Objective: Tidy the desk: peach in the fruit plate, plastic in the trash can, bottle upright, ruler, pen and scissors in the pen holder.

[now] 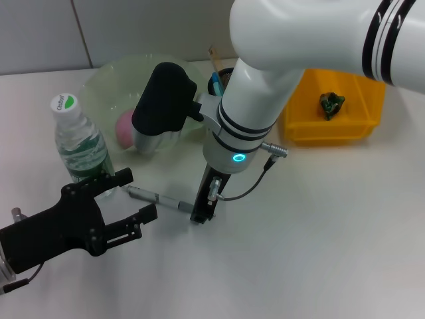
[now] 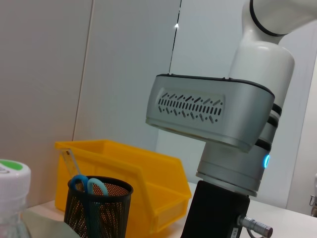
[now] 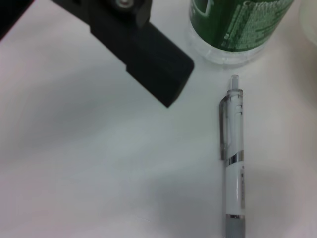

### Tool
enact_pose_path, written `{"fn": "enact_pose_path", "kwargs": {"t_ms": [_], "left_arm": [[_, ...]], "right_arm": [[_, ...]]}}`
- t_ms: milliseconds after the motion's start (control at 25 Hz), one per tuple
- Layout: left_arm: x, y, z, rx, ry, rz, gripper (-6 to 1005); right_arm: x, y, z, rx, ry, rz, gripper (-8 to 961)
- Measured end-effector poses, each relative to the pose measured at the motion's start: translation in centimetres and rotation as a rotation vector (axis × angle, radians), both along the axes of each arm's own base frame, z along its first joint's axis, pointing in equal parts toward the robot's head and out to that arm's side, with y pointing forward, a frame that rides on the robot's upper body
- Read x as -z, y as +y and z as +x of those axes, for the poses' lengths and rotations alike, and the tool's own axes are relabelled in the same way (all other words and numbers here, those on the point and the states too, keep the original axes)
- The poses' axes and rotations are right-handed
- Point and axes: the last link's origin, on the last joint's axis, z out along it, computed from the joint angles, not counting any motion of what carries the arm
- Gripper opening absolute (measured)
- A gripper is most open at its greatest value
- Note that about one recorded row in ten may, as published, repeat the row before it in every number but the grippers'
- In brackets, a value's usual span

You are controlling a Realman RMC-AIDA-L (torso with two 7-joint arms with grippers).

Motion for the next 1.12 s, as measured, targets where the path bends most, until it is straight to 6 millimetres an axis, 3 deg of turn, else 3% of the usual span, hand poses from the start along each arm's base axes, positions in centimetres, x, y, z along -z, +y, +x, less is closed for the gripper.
{"fn": "enact_pose_path", "kwargs": {"t_ms": [960,1120], "left_arm": [[0.05,0.01,0.10,0.006,0.000,-0.005,815],[0.04,0.05,0.14,0.007,0.000,-0.005,814]], "right_arm": [[0.05,-0.11,0.34,-0.008,0.006,-0.011,322],[0.05,-0.11,0.39,-0.007,0.005,-0.010,257]]}}
